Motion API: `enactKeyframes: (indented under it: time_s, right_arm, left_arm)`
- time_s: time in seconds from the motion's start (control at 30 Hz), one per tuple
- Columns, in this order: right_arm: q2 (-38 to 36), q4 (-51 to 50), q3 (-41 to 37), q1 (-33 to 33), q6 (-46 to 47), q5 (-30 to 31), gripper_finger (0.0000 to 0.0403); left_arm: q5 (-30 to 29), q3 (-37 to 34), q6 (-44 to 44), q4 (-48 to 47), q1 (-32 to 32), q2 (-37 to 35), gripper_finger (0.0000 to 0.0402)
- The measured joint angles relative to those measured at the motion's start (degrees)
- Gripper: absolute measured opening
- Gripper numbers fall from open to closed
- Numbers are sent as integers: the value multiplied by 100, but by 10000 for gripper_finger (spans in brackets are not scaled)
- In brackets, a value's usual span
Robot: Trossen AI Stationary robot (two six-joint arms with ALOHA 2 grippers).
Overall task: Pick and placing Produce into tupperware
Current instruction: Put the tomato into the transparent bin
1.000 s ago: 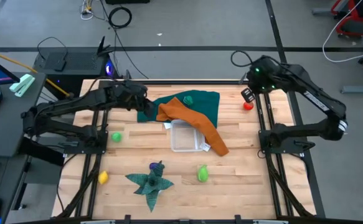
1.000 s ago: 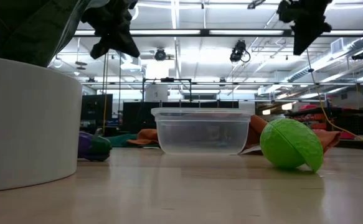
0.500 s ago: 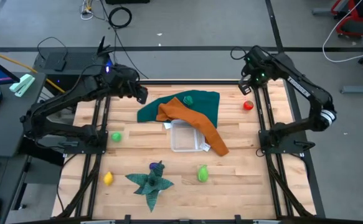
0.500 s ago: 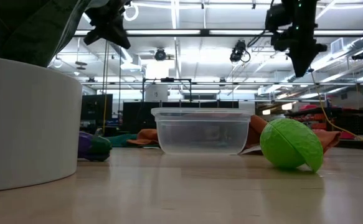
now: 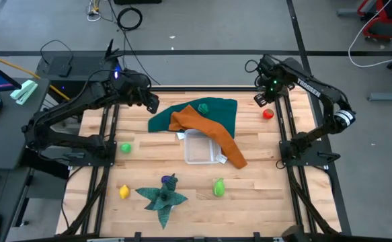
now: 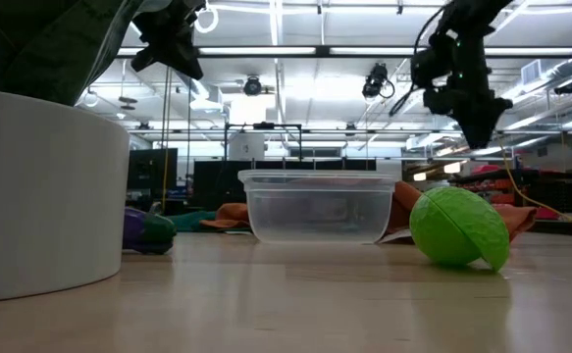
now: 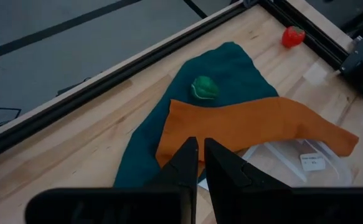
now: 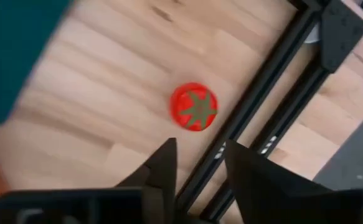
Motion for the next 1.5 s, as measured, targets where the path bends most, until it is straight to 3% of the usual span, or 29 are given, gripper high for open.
enactKeyframes:
  time_s: [0.37,0.67,1.07,1.5]
  right_arm:
    - [-29,728,-1378,76,629,-150,257]
    - [-177,1569,-2202,209,1329,1,327]
    - [-169,2321,-2293,236,2833,428,350]
    - [141,2337,-2293,285,3424,799,348]
  left_arm:
    - [0,-2,183,-46,0,0,35]
    - [2,-4,245,-44,-2,0,42]
    - [2,-7,254,-46,-2,0,35]
    - [2,-7,258,-76,-7,0,42]
